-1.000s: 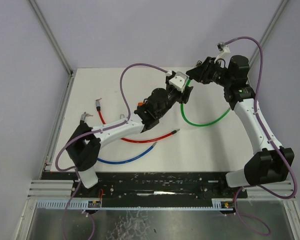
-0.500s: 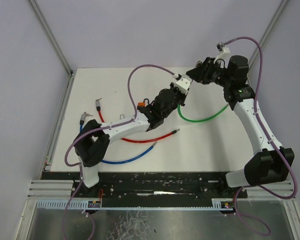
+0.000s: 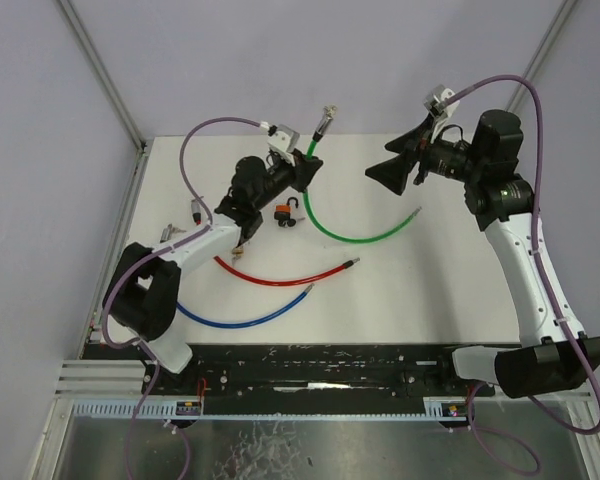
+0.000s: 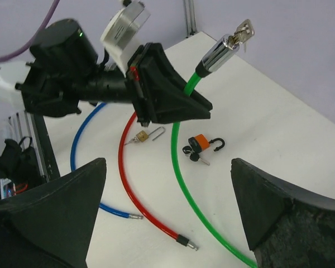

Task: Lock with the key
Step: Lock the lock.

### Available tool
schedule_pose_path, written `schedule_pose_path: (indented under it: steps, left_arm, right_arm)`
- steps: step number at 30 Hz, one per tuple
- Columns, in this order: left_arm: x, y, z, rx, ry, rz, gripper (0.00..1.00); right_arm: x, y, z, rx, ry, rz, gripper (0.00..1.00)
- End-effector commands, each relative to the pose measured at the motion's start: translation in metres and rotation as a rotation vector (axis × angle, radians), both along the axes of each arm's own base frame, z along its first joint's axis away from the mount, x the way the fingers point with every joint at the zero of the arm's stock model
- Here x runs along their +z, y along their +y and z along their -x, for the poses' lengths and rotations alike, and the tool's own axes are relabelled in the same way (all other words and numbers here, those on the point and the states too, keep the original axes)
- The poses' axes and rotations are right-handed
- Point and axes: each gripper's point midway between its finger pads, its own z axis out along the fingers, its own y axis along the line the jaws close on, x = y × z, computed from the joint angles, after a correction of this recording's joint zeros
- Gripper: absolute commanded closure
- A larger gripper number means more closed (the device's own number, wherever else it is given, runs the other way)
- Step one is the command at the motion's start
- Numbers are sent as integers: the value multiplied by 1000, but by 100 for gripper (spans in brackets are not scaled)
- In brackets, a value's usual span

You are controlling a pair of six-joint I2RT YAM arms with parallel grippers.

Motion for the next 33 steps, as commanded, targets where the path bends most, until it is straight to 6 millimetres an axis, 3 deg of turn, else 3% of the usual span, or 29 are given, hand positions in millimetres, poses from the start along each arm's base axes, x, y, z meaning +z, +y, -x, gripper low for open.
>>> schedule_pose_path:
  steps: [1,9,14,18,23,30,33]
  left_arm:
    - [80,-1,41,-259,-217,136,100]
    - [99,11,89,-573,-323,131,100]
    - [113,9,115,-729,-370,142,100]
    - [127,8,135,-866,-373,179,100]
    - [138,7,145,-963,-330,208,100]
    - [136,-4,151,-1028,-267,217,100]
    - [133,-10,153,-1049,-251,211,100]
  right_arm:
    - [7,-3,26,113,-134,69,0]
    - [-14,-12,26,152,-141,63,0]
    - [-14,-2,58,357,-214,42,0]
    - [-15,-2,72,431,-290,78,0]
    - [-6,-5,93,524,-575,198,0]
    - [5,-4,81,505,-582,200,0]
    - [26,-3,70,479,-557,187,2]
